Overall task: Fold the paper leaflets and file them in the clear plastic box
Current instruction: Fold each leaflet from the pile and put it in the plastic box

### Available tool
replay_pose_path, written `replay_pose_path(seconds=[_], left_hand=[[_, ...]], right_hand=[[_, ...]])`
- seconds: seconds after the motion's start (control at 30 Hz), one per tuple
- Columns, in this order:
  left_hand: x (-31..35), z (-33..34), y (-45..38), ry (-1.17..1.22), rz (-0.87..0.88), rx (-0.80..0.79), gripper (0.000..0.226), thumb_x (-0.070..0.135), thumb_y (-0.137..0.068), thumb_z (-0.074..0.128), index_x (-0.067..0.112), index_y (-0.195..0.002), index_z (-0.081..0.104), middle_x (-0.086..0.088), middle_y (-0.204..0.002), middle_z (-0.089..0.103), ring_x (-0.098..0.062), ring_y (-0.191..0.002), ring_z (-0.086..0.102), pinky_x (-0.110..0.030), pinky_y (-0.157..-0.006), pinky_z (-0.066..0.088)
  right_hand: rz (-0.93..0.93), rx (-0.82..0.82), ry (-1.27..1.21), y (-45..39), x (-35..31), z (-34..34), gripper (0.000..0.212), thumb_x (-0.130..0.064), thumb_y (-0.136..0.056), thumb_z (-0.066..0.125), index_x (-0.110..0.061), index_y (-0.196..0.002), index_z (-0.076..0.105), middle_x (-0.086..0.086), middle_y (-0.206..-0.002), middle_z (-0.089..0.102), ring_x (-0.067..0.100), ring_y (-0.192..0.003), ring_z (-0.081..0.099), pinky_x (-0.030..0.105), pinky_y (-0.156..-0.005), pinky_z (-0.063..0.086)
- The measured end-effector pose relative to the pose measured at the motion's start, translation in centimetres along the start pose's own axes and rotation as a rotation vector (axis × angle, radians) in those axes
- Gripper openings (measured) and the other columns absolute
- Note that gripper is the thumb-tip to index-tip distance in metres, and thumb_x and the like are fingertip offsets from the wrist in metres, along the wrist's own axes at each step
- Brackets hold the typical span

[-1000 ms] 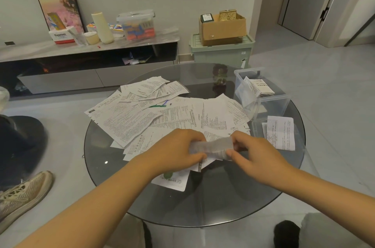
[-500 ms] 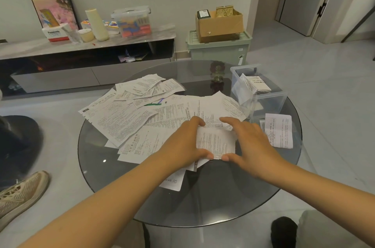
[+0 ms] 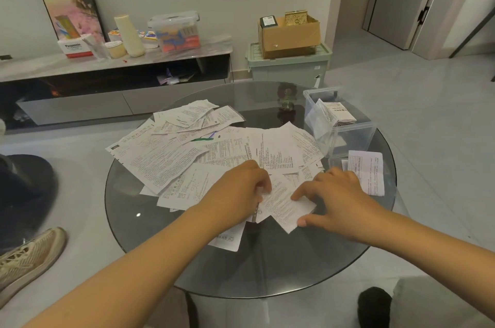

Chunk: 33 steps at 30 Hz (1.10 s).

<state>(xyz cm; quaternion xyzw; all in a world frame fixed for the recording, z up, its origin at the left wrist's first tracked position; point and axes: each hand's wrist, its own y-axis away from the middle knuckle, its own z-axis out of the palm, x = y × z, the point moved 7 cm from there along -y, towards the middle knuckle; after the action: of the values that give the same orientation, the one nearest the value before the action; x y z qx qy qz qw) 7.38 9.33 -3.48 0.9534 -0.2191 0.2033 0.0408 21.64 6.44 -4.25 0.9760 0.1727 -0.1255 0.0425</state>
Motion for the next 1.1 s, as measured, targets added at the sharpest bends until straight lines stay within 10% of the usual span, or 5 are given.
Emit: replay_pose_path(seconds=[0.5,0.63,0.97,1.1], left_hand=[[1.3,1.0,2.0,-0.031,0.158,-0.193,0.057,0.066,-0.067,0.069,0.03,-0.111,0.063,0.015,-0.118,0.052,-0.005,-0.112,0.044,-0.027,-0.098,0.039],[1.3,0.9,2.0,-0.061,0.163,-0.182,0.053,0.065,-0.071,0.067,0.029,-0.109,0.063,0.013,-0.118,0.053,-0.006,-0.11,0.045,-0.028,-0.095,0.041],[0.4,0.6,1.3,0.073,0.082,-0.147,0.035,0.045,-0.092,0.052,0.016,-0.082,0.07,0.006,-0.094,0.065,-0.01,-0.084,0.057,-0.031,-0.075,0.047],[0.0,0.4,0.8,0.056,-0.006,-0.052,0.021,0.034,-0.09,0.06,0.021,-0.105,0.066,0.005,-0.101,0.063,-0.013,-0.09,0.057,-0.025,-0.075,0.042]], right_hand=[[-0.208,-0.002,-0.102,0.4,-1.7,-0.2,0.02,-0.045,-0.088,0.056,-0.032,-0.097,0.069,-0.017,-0.114,0.061,0.001,-0.114,0.044,0.015,-0.09,0.024],[-0.111,-0.077,-0.27,0.0,-1.3,-0.5,0.009,-0.037,-0.087,0.062,-0.032,-0.088,0.07,-0.013,-0.098,0.068,0.005,-0.094,0.059,0.024,-0.085,0.047],[0.041,-0.053,-0.489,-1.4,-0.2,-1.1,0.029,-0.045,-0.087,0.056,-0.021,-0.086,0.072,-0.001,-0.08,0.068,0.008,-0.072,0.058,0.022,-0.068,0.046],[0.057,-0.04,-0.445,-1.9,0.1,0.1,0.022,-0.043,-0.079,0.069,-0.031,-0.097,0.063,-0.004,-0.091,0.068,0.013,-0.084,0.063,0.032,-0.081,0.054]])
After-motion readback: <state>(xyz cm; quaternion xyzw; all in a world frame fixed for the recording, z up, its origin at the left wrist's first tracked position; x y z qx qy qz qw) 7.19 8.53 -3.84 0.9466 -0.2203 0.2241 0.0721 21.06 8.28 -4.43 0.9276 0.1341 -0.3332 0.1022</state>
